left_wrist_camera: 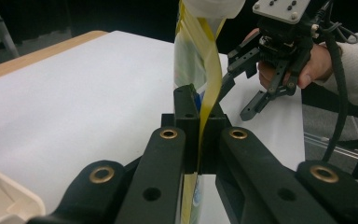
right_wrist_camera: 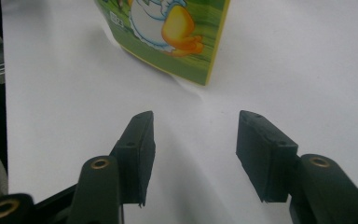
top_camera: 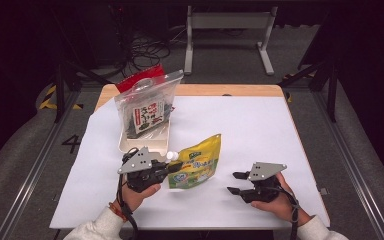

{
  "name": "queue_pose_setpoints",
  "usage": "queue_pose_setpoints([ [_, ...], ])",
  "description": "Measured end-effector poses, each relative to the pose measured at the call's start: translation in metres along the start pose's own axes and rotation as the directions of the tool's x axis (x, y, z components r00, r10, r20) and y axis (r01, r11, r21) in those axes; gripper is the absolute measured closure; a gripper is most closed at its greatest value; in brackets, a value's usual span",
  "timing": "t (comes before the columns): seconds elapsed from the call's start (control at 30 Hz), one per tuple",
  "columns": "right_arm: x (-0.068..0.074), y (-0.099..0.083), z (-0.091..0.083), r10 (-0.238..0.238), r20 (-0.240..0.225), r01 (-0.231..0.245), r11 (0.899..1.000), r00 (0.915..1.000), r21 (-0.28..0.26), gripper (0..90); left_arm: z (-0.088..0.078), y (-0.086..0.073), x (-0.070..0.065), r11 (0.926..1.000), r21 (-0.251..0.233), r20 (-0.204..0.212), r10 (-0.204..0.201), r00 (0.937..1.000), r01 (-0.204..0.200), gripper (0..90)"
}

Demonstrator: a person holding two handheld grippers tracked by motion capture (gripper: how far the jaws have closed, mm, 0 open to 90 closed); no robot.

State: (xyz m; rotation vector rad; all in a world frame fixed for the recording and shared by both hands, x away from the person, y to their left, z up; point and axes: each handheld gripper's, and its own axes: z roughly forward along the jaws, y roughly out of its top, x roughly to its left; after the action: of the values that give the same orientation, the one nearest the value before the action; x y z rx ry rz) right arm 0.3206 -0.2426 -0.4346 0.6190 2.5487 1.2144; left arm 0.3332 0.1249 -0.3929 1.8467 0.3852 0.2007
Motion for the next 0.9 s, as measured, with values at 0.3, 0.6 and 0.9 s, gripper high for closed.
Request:
queue_pose_setpoints([
  [0.3,-0.005,-0.001,0.000,0.028,0.032,-0.028,1.000,0.9991,-0.001,43.8,-0.011,0.007,0.001,0.9992,-0.025,-0.012,0.031,0.9994,-0.031,89.9],
  [0.6,-0.007,-0.003,0.001,0.044,0.045,-0.044,0.999,0.9980,0.002,41.7,-0.021,0.011,0.001,0.9982,-0.036,-0.021,0.046,0.9987,-0.047,89.9],
  [0.9,-0.008,-0.003,0.003,0.048,0.045,-0.048,0.999,0.9979,0.004,40.3,-0.038,0.016,0.005,0.9965,-0.057,-0.041,0.059,0.9974,-0.062,89.9],
])
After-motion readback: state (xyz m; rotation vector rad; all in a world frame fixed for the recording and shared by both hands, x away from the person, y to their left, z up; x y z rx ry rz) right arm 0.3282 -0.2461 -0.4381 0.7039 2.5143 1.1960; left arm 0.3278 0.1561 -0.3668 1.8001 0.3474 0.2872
